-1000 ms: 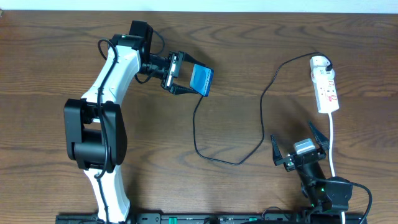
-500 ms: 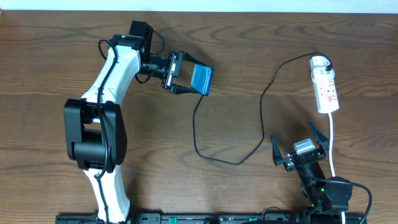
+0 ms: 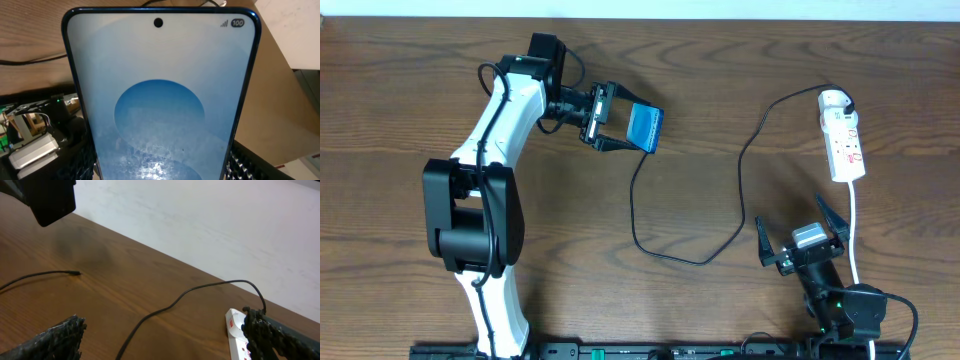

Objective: Plug charger to phone and switch on socket

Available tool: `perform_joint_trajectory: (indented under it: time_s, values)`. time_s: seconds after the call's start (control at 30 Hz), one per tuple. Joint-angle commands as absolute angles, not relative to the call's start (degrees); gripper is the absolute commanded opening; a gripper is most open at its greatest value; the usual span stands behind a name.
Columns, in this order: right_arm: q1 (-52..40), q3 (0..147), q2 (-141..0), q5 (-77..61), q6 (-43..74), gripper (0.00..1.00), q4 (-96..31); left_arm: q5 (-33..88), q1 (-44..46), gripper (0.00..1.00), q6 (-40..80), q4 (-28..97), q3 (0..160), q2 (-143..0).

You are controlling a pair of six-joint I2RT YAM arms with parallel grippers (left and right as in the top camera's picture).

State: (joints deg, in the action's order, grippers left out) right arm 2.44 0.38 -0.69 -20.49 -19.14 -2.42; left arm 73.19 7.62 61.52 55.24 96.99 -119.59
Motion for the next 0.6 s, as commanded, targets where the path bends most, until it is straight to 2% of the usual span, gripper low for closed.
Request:
perform_joint_trajectory:
  time_s: [0.0, 0.57]
  values:
    - [1.98, 0.32, -0.32, -19.84, -19.77, 0.99, -2.79, 76.09, 7.68, 0.64, 61.82, 55.44, 97.17, -117.67]
    - [1.98, 0.32, -0.32, -19.84, -19.77, 0.99, -2.79, 75.44, 7.68, 0.64, 61.82, 55.42, 97.17, -117.67]
